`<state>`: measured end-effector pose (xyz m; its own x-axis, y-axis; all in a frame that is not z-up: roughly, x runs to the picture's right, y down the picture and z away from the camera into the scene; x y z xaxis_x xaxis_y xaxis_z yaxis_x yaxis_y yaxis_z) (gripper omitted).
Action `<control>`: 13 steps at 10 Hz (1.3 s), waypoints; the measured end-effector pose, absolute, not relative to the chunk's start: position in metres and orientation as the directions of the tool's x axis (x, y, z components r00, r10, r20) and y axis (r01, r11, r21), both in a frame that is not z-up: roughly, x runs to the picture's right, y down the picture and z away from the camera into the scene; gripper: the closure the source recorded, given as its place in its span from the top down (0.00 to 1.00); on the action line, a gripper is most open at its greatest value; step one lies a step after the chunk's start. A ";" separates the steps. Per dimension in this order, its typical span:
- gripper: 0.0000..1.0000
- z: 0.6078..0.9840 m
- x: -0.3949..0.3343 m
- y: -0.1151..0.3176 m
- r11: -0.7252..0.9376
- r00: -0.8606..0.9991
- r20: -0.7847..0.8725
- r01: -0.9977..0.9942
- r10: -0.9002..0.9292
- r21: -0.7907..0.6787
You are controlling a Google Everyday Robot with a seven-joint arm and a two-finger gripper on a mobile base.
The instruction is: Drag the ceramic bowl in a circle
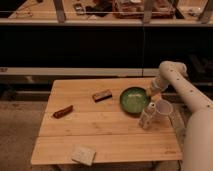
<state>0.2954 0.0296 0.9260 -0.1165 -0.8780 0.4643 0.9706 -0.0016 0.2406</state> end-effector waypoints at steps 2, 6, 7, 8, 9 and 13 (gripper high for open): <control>0.10 0.940 0.277 0.031 0.028 -0.106 0.477 0.964 -0.873 0.266; 0.10 0.953 0.198 0.032 -0.034 -0.249 0.453 0.901 -0.856 0.432; 0.10 0.947 0.184 0.035 -0.063 -0.299 0.438 0.877 -0.848 0.476; 0.10 0.939 0.174 0.039 -0.088 -0.339 0.422 0.854 -0.841 0.512; 0.10 0.930 0.167 0.042 -0.109 -0.372 0.407 0.835 -0.834 0.539; 0.10 0.915 0.168 0.081 -0.172 -0.457 0.397 0.799 -0.796 0.576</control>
<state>0.1684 0.0810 0.9146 -0.4569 -0.7958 0.3974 0.7994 -0.1715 0.5757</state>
